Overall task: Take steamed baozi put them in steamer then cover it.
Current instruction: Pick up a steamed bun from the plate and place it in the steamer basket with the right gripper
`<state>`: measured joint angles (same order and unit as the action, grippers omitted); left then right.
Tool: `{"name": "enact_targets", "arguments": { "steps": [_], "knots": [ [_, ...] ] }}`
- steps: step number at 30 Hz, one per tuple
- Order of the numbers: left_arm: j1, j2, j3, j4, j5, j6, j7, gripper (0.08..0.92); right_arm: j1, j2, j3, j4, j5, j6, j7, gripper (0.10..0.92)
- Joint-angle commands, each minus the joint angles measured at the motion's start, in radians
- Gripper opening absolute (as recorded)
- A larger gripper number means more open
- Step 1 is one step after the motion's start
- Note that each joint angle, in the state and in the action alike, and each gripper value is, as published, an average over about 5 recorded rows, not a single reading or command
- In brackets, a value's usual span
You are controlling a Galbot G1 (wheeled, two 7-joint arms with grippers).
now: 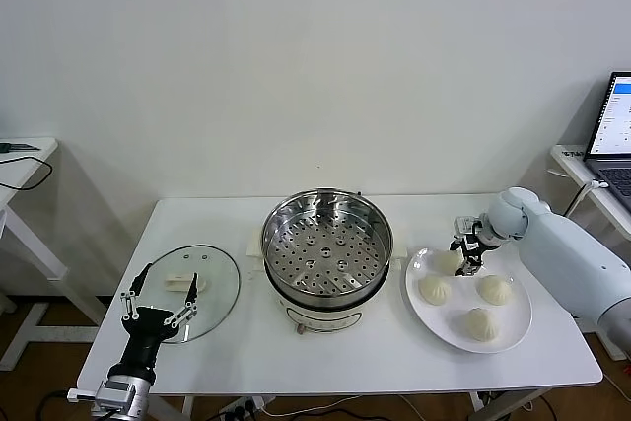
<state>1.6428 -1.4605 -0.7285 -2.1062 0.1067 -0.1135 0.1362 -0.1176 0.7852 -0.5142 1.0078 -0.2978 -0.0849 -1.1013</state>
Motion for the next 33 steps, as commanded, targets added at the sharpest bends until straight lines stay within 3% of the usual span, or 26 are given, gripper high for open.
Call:
{"name": "enact_targets", "arguments": {
  "steps": [1, 8, 15, 24, 33],
  "knots": [
    [0.001, 0.002, 0.003, -0.004, 0.000, 0.004, -0.001, 0.823, 0.137, -0.152, -0.133, 0.203, 0.121, 0.032, -0.021, 0.645],
    [0.013, 0.019, 0.004, -0.005, 0.002, 0.007, 0.000, 0.823, 0.473, -0.239, -0.348, 0.444, 0.208, 0.231, -0.100, 0.653],
    [0.025, 0.025, -0.004, -0.014, 0.002, 0.007, 0.000, 0.823, 0.779, -0.142, -0.522, 0.525, 0.212, 0.502, -0.152, 0.661],
    [0.027, 0.044, -0.012, -0.007, 0.004, 0.006, 0.001, 0.823, 0.907, 0.117, -0.674, 0.507, 0.181, 0.654, -0.101, 0.662],
    [0.032, 0.069, -0.032, 0.010, 0.004, 0.001, 0.005, 0.823, 0.764, 0.321, -0.655, 0.311, 0.073, 0.779, -0.050, 0.662]
  ]
}}
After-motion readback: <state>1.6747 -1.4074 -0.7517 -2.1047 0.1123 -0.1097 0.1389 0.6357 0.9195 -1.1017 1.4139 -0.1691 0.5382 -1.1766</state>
